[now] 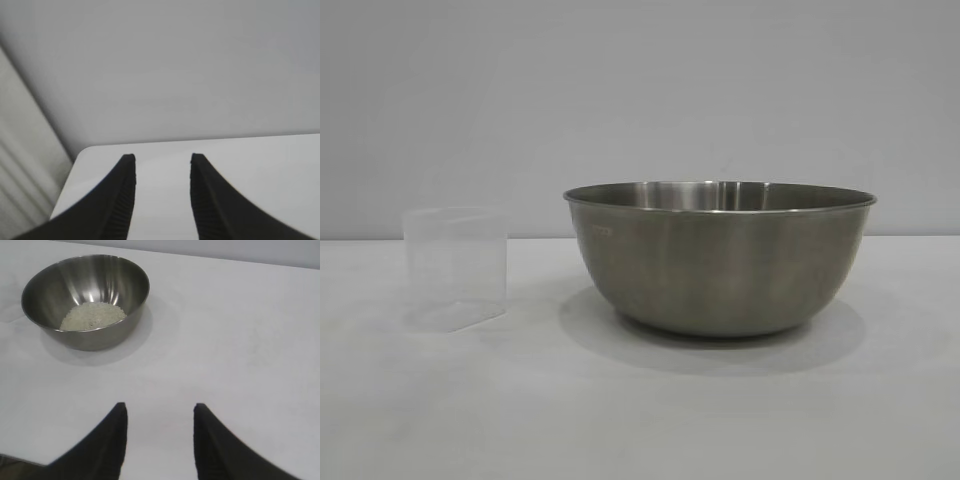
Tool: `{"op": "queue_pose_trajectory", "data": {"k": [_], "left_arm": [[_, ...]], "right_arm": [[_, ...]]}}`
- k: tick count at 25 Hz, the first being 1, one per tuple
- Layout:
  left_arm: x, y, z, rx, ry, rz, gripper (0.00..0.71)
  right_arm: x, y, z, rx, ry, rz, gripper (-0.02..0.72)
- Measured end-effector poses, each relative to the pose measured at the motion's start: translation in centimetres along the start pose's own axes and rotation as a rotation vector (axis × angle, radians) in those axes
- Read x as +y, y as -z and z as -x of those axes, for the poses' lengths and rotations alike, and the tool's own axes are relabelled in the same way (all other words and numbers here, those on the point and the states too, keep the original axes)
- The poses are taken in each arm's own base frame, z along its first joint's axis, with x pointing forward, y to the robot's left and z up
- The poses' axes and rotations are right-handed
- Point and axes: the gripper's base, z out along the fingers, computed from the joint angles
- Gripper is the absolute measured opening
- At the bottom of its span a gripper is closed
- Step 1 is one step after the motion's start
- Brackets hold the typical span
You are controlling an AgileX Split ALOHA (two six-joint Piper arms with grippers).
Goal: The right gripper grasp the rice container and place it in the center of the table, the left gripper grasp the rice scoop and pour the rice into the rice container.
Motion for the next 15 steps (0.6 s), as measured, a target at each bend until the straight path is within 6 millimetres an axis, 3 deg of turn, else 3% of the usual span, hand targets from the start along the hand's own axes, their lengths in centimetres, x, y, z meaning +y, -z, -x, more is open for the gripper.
{"op": "queue_pose_trajectory", "data": {"k": [7, 15], "left_arm": [[-0.1, 2.5, -0.6, 0.024, 0.173, -0.015, 0.267], [-0.4, 8.8, -2.0, 0.003, 0.102, -0.082, 0.267]], "right_arm": [[0.0, 0.0, 0.0, 0.000, 0.000, 0.000, 0.305], [0.0, 0.0, 0.0, 0.000, 0.000, 0.000, 0.305]]}}
